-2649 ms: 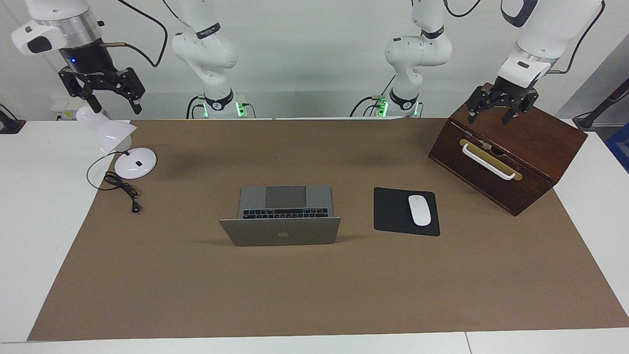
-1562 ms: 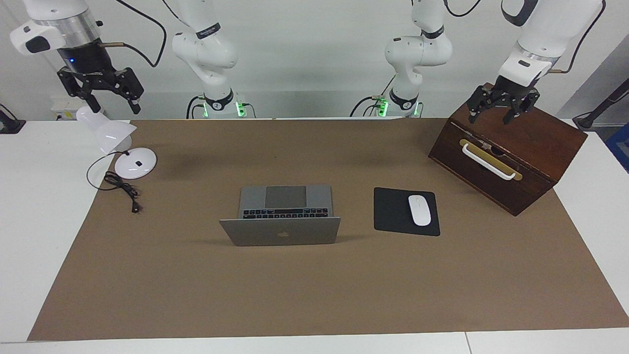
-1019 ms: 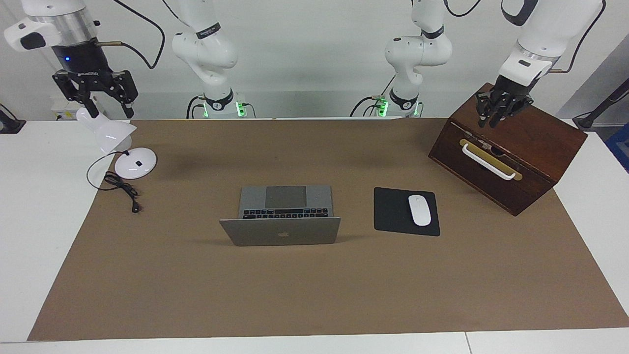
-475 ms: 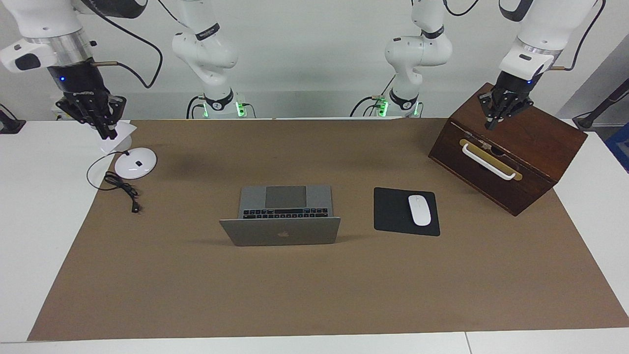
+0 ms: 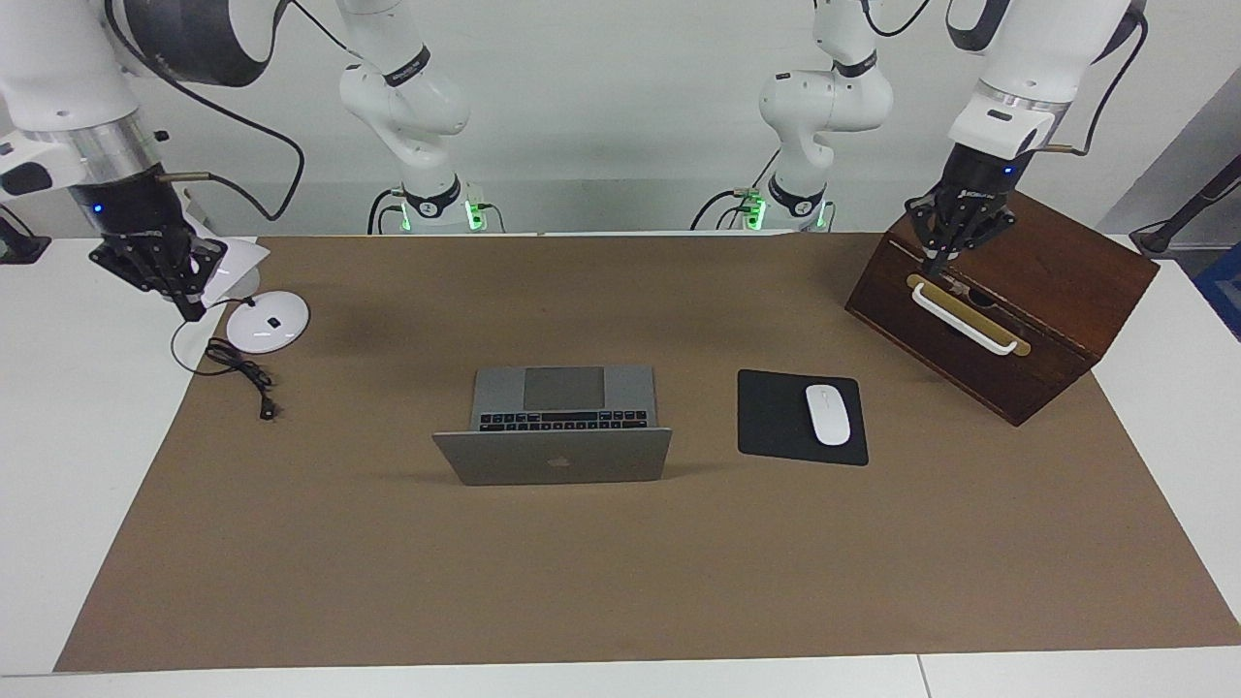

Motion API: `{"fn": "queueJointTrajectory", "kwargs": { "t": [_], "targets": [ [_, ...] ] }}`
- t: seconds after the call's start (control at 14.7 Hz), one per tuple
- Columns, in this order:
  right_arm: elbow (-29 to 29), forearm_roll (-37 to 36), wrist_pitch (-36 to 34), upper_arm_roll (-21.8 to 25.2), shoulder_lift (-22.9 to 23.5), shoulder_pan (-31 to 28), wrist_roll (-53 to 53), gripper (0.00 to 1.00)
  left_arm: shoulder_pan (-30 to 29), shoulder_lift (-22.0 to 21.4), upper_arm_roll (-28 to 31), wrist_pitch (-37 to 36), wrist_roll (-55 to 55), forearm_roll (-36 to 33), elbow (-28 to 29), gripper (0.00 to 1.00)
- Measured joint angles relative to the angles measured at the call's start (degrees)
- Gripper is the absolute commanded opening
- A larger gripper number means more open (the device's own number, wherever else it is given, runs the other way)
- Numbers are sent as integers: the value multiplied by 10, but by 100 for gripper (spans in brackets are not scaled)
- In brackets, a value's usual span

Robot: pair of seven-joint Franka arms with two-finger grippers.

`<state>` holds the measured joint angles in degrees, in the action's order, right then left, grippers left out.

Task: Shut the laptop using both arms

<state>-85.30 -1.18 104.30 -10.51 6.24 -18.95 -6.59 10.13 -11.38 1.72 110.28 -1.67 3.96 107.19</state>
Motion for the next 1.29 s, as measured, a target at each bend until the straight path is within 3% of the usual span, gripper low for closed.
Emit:
{"fn": "queueJointTrajectory", "kwargs": {
  "t": [0.48,0.68,0.95,1.29],
  "targets": [
    [194,-42,17,-2,203,48,9,0,71,-62,-2,190,-17,7,163,0],
    [232,-54,58,-1,266,79,37,0,97,-90,-2,252,-20,7,222,0],
    [256,-77,93,7,314,134,89,0,140,-100,-2,318,-35,7,265,0],
    [270,-79,93,18,322,202,159,0,183,-99,-2,403,-45,7,314,0]
  ]
}}
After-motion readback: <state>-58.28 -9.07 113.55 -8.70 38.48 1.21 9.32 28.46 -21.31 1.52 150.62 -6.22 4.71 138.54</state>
